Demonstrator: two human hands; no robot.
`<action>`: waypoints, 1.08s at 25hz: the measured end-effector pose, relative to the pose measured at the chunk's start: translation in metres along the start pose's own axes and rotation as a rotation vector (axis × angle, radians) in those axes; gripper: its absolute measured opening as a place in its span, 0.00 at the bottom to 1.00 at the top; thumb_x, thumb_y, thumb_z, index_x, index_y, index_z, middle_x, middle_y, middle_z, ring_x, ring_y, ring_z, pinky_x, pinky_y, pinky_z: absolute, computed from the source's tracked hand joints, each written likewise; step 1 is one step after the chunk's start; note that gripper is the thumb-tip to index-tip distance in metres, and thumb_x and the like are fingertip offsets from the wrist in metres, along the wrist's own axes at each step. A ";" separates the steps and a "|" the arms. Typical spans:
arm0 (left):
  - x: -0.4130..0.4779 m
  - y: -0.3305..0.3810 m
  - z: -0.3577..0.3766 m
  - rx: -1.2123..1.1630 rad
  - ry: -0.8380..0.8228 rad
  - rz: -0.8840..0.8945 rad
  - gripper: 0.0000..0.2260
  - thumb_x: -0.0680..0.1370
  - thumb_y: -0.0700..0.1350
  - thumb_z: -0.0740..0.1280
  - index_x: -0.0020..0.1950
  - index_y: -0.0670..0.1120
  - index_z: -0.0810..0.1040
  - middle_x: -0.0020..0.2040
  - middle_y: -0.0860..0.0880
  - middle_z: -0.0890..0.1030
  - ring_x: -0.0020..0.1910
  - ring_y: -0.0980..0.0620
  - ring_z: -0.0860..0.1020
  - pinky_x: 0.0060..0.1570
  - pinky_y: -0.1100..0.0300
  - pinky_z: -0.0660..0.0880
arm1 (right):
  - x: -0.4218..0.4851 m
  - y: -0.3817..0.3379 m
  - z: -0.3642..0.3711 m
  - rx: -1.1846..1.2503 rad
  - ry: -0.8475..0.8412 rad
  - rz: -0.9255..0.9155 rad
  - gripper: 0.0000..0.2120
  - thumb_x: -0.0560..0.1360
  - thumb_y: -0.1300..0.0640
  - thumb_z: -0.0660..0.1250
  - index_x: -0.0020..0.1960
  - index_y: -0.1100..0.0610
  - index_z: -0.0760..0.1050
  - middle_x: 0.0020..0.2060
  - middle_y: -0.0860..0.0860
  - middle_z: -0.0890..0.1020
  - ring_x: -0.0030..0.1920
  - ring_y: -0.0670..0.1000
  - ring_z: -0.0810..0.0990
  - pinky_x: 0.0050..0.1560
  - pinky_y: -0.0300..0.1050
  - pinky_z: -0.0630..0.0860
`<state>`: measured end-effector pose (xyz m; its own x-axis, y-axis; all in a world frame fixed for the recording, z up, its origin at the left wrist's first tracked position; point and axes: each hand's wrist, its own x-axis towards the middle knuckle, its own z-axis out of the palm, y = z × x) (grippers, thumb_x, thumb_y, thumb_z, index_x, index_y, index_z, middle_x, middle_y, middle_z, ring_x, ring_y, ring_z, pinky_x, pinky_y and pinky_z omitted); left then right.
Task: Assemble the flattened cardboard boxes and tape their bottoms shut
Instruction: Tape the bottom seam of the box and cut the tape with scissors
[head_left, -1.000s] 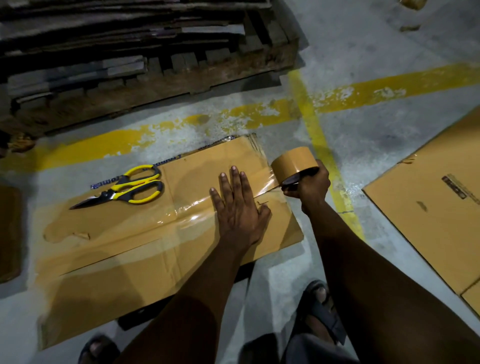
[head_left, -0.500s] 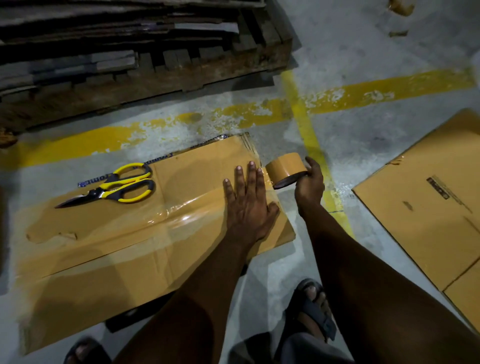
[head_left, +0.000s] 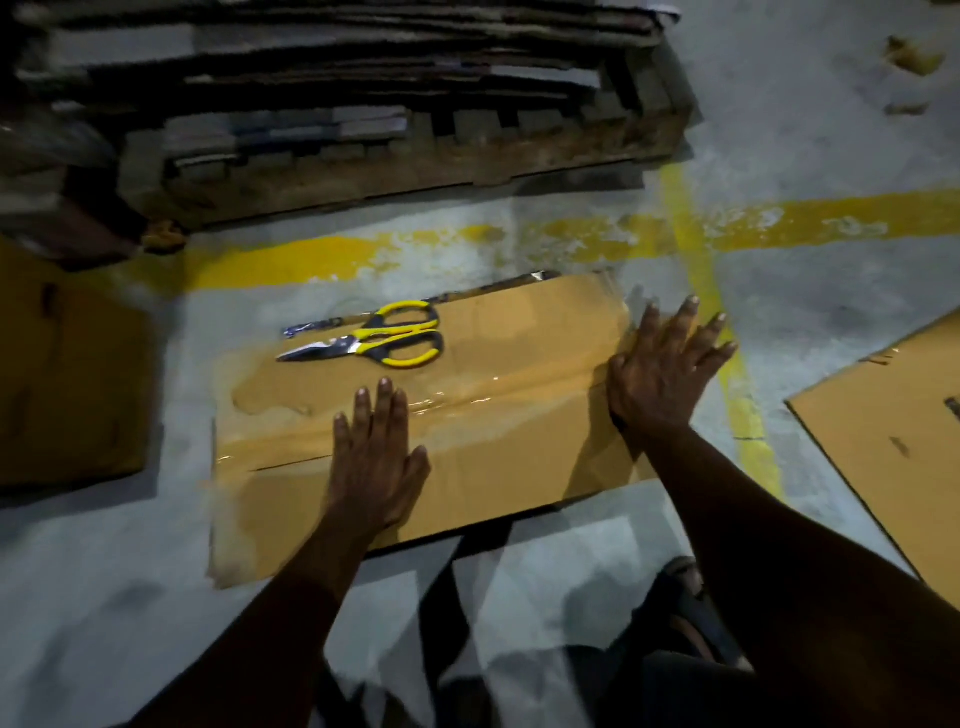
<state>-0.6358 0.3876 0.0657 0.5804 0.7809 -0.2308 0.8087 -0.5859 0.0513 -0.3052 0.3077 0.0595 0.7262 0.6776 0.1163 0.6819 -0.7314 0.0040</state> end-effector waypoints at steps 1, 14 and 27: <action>-0.013 -0.022 0.001 0.006 0.001 -0.027 0.33 0.79 0.58 0.45 0.79 0.41 0.50 0.79 0.41 0.44 0.77 0.38 0.44 0.71 0.35 0.49 | -0.004 -0.010 -0.001 0.012 -0.015 -0.039 0.34 0.74 0.49 0.62 0.77 0.59 0.60 0.76 0.68 0.55 0.74 0.74 0.52 0.71 0.74 0.47; -0.041 -0.080 -0.005 -0.065 -0.037 -0.287 0.34 0.76 0.56 0.49 0.76 0.37 0.57 0.77 0.35 0.54 0.74 0.31 0.55 0.67 0.31 0.53 | -0.046 -0.205 -0.030 0.088 -0.181 -0.655 0.27 0.79 0.48 0.61 0.76 0.49 0.60 0.73 0.57 0.66 0.74 0.63 0.62 0.67 0.71 0.59; 0.062 0.101 -0.017 0.056 -0.063 0.225 0.30 0.78 0.57 0.49 0.76 0.43 0.61 0.77 0.37 0.56 0.74 0.31 0.57 0.64 0.30 0.62 | -0.017 -0.035 -0.049 0.513 -0.267 -0.275 0.22 0.71 0.39 0.67 0.51 0.58 0.78 0.44 0.60 0.83 0.47 0.63 0.81 0.41 0.48 0.73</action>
<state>-0.5166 0.3801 0.0732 0.7367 0.6156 -0.2799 0.6523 -0.7560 0.0545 -0.3453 0.3181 0.1065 0.4700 0.8796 -0.0733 0.7539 -0.4433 -0.4849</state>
